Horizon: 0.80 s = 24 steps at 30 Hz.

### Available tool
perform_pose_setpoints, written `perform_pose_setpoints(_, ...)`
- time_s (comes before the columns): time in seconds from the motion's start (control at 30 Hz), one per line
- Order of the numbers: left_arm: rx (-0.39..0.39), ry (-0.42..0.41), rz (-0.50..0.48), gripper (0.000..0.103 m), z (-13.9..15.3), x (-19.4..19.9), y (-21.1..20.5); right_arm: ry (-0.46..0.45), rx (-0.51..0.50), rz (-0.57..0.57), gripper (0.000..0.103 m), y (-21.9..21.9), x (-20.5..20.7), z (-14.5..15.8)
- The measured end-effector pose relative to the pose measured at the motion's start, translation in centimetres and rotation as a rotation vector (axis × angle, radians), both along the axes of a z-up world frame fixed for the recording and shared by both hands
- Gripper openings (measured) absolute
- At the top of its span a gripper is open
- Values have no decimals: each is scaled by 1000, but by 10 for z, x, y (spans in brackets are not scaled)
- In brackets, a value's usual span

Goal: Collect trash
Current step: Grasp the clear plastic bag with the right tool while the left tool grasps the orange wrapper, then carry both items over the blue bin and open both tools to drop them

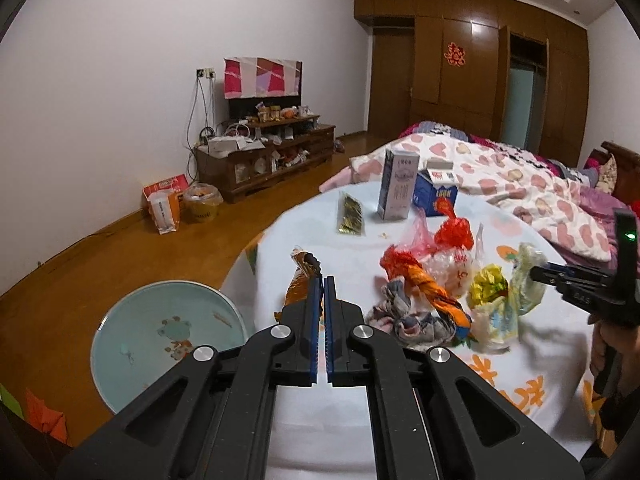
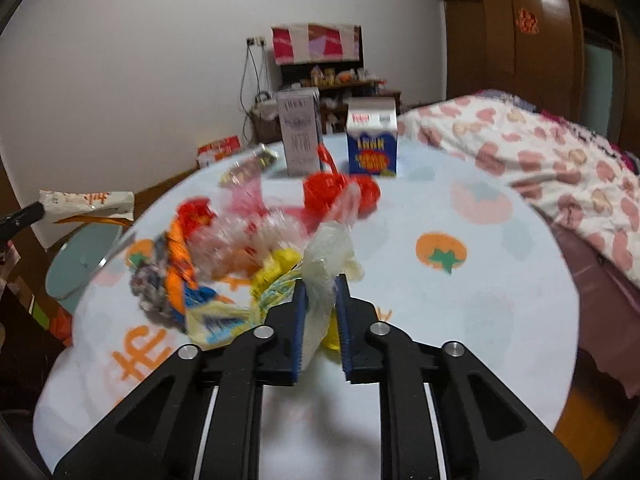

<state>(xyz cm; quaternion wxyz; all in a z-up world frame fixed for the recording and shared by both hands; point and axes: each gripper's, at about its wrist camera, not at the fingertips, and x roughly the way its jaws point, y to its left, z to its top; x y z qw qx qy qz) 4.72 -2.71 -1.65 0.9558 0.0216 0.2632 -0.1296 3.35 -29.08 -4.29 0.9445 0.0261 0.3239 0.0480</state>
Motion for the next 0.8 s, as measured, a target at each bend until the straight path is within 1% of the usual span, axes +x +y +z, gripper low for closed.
perform_pose_setpoints(0.13,2,-12,24,2,2,-2,8,-66,17,18,14,9,-6,25)
perform_pose_setpoints(0.23,7,-12,41,2,1,-2,12,-99,28,42,14,23,0,39)
perform_pose_setpoints(0.43,31,-20,101,2,0,0,25,-123,37,89,14,53,20,44)
perform_pose_setpoints(0.8,43,-4,179,2,-8,10,48,-161,52,176,14,105,50,48)
